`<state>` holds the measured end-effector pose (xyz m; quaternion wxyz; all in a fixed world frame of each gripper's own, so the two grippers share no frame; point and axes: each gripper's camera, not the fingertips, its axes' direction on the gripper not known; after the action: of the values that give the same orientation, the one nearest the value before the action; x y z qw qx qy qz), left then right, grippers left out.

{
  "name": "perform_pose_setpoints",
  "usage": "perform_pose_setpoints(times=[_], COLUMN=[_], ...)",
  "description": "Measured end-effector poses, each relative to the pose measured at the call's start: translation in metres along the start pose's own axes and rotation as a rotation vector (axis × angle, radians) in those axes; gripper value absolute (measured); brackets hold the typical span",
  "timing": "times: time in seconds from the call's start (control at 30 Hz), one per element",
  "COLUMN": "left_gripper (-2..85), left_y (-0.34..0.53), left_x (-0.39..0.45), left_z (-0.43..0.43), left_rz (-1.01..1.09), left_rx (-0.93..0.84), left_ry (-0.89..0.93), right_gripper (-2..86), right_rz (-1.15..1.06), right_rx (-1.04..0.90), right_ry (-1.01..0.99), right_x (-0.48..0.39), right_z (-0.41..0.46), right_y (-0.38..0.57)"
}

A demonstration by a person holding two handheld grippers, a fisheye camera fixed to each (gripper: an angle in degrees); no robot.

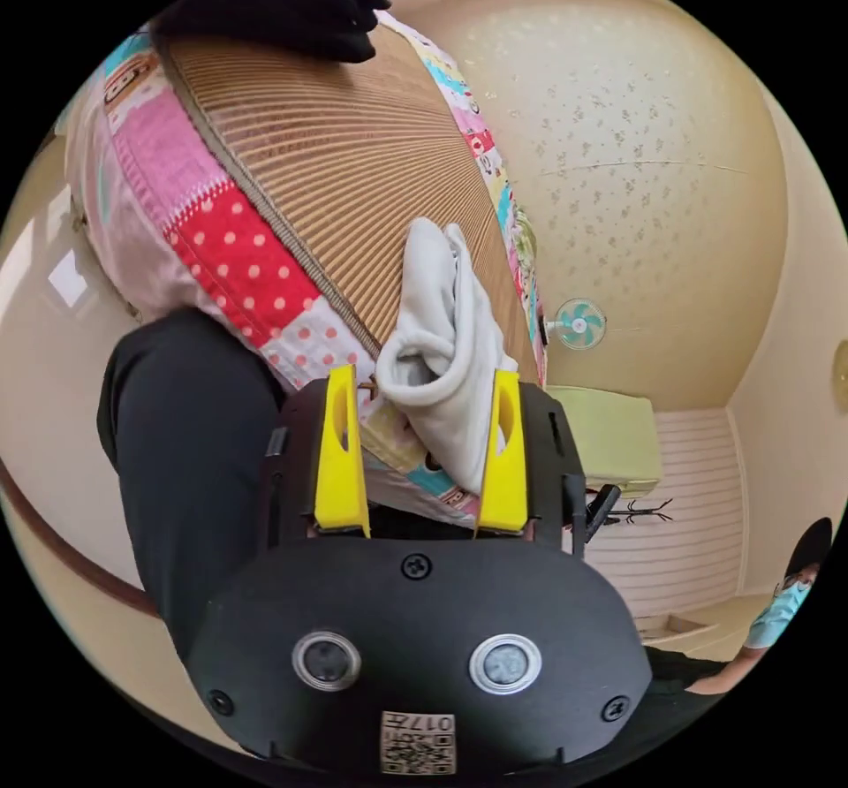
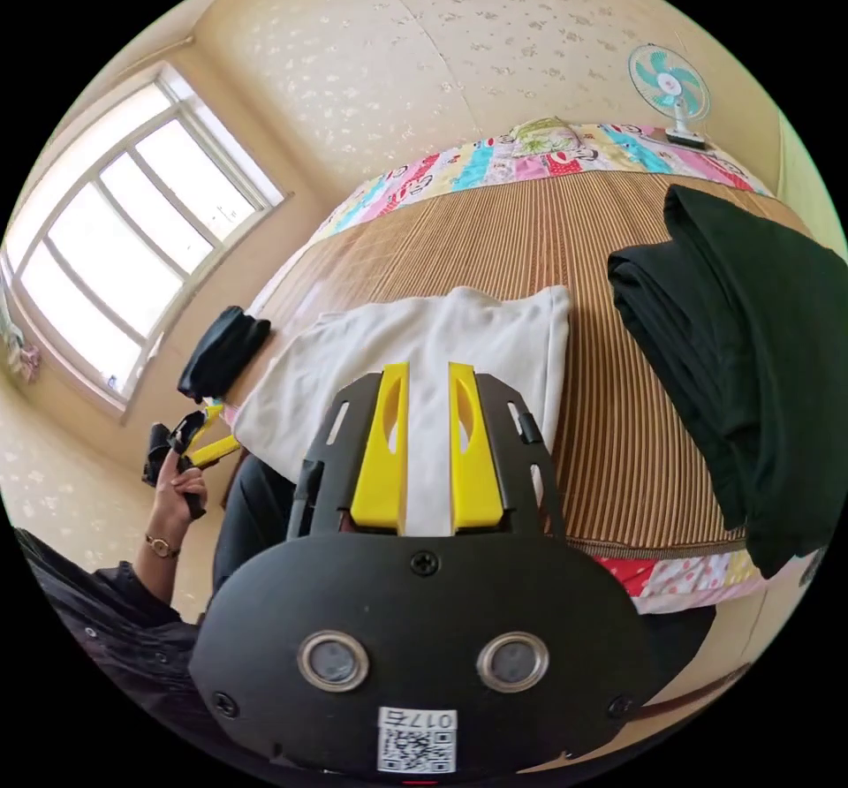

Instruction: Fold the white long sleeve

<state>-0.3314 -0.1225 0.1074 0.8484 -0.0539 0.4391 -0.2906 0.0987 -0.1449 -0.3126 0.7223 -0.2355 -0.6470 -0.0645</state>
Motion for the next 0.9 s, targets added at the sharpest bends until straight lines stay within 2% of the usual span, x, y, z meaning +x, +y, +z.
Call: perform_pose_setpoints(times=[0.1,0.13,0.2,0.27,0.3,0.37,0.47,0.5,0.57,0.63,0.7,0.83,0.9], left_gripper=[14.6,8.3,6.6,5.9,5.7,5.1,5.6,5.8,8.5,8.8,9.5,15.2,17.4], left_y=[0.000,-0.005,-0.017,-0.032,-0.032,-0.017,0.043,0.057,0.111,0.135,0.138,0.102,0.089], left_x=[-0.017,-0.014,0.017,0.099,0.120,0.208,0.289,0.299,0.319,0.313,0.294,0.213,0.177], left_z=[0.030,0.034,0.032,0.040,0.046,0.089,0.148,0.160,0.202,0.216,0.212,0.158,0.145], left_rz=[-0.103,-0.126,-0.067,0.178,0.233,0.472,0.735,0.777,0.899,0.919,0.867,0.600,0.480], left_rx=[-0.073,-0.051,-0.013,-0.026,-0.044,-0.183,-0.363,-0.410,-0.613,-0.707,-0.682,-0.328,-0.250], left_ry=[0.151,0.225,0.215,0.150,0.154,0.176,0.220,0.230,0.312,0.400,0.410,0.161,0.047], right_gripper=[2.8,2.5,1.5,1.1,1.0,1.0,1.1,1.4,2.1,3.5,6.1,8.7,9.6], right_rz=[-0.007,-0.001,0.008,0.045,0.074,0.107,0.175,0.197,0.240,0.295,0.360,0.413,0.417], right_rx=[-0.157,-0.166,-0.112,-0.064,-0.024,0.037,0.063,0.061,0.079,0.095,0.095,0.171,0.179], right_ry=[0.089,0.088,0.029,0.013,0.012,0.018,0.052,0.049,0.041,0.017,-0.071,-0.248,-0.347], right_x=[-0.006,-0.005,0.004,0.018,0.031,0.052,0.092,0.109,0.136,0.163,0.197,0.237,0.258], right_z=[0.051,0.055,0.044,0.023,0.005,-0.022,-0.059,-0.071,-0.088,-0.102,-0.116,-0.134,-0.137], right_y=[0.003,0.003,0.005,0.007,0.009,0.014,0.022,0.026,0.034,0.043,0.048,0.044,0.031])
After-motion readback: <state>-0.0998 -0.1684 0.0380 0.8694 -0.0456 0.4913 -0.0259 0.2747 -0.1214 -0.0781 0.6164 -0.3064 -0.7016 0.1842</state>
